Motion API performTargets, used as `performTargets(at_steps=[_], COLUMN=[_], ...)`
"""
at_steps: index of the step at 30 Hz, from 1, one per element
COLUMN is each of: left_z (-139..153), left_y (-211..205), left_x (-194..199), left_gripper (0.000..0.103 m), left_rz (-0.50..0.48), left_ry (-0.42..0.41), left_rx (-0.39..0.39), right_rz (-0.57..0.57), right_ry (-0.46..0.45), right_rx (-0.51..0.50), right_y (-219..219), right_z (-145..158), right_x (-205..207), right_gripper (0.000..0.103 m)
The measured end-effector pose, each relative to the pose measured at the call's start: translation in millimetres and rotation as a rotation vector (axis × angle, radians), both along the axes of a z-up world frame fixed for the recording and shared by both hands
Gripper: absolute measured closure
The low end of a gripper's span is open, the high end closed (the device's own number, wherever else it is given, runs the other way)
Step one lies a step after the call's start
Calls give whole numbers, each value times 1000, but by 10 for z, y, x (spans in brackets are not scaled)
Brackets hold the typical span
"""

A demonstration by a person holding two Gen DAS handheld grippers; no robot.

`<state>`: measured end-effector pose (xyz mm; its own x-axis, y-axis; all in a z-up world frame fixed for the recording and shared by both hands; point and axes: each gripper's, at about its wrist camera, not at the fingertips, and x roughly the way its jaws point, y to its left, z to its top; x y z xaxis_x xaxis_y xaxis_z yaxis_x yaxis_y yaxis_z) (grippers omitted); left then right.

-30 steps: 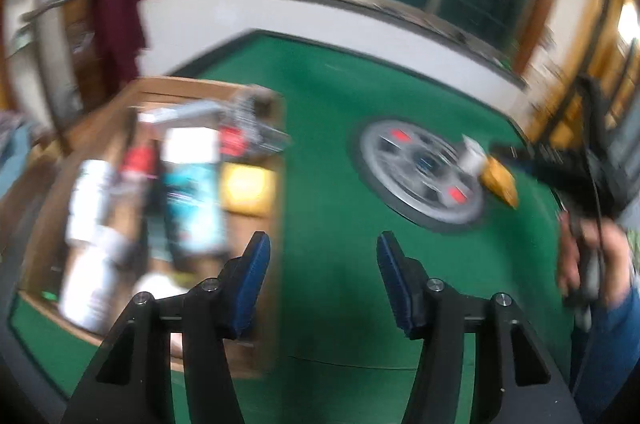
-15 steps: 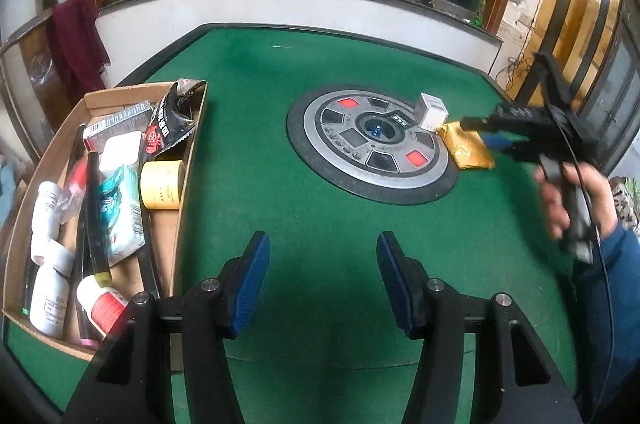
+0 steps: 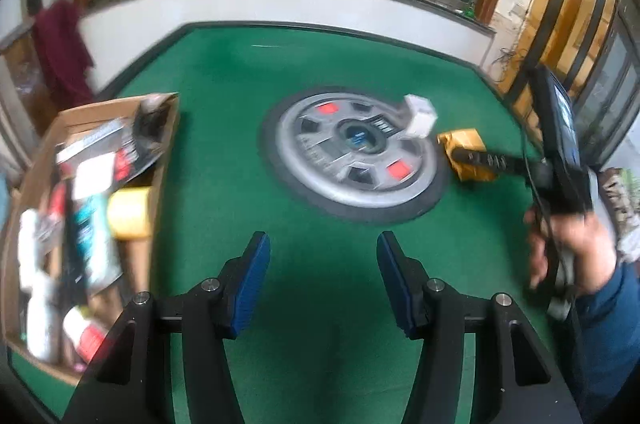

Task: Organize objects
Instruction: 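Close the right gripper on the yellow packet while the left grasps the white barcode box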

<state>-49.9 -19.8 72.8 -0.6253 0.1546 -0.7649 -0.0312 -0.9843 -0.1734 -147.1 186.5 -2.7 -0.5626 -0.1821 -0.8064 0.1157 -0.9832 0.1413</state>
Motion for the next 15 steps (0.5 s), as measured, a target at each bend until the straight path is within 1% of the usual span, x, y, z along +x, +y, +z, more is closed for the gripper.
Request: performTargets(at_steps=[1, 2, 4, 6, 7, 9, 10, 12, 13, 15], left_z=[35, 58, 115, 156, 158, 156, 147, 112, 89, 24], left_y=[57, 108, 257, 428, 486, 645, 738, 910, 994, 1143], left_x=[-128, -225, -463, -747, -860, -1130, -1251, -1467, -1560, -1730], left_gripper=[53, 53, 53, 53, 53, 54, 54, 54, 54, 54], left_rz=[-28, -41, -61, -89, -98, -96, -100, -99, -101, -96], left_ry=[-22, -36, -60, -87, -103, -138, -154, -170, -180, -200], left_rx=[25, 30, 16, 23, 34, 53, 53, 40, 26, -6], right_rz=[-19, -32, -48, -52, -54, -59, -63, -74, -88, -112], right_ry=[11, 17, 40, 66, 73, 80, 91, 112, 121, 123], right_rx=[-24, -66, -139, -181, -200, -230, -252, -274, -273, -303], right_y=[85, 161, 325, 341, 383, 413, 426, 429, 491, 631], right_z=[52, 97, 176, 219, 194, 153, 155, 239, 267, 291], right_x=[105, 213, 487, 739, 868, 928, 877, 837, 873, 913], right_gripper=[66, 66, 66, 66, 66, 66, 66, 66, 66, 66])
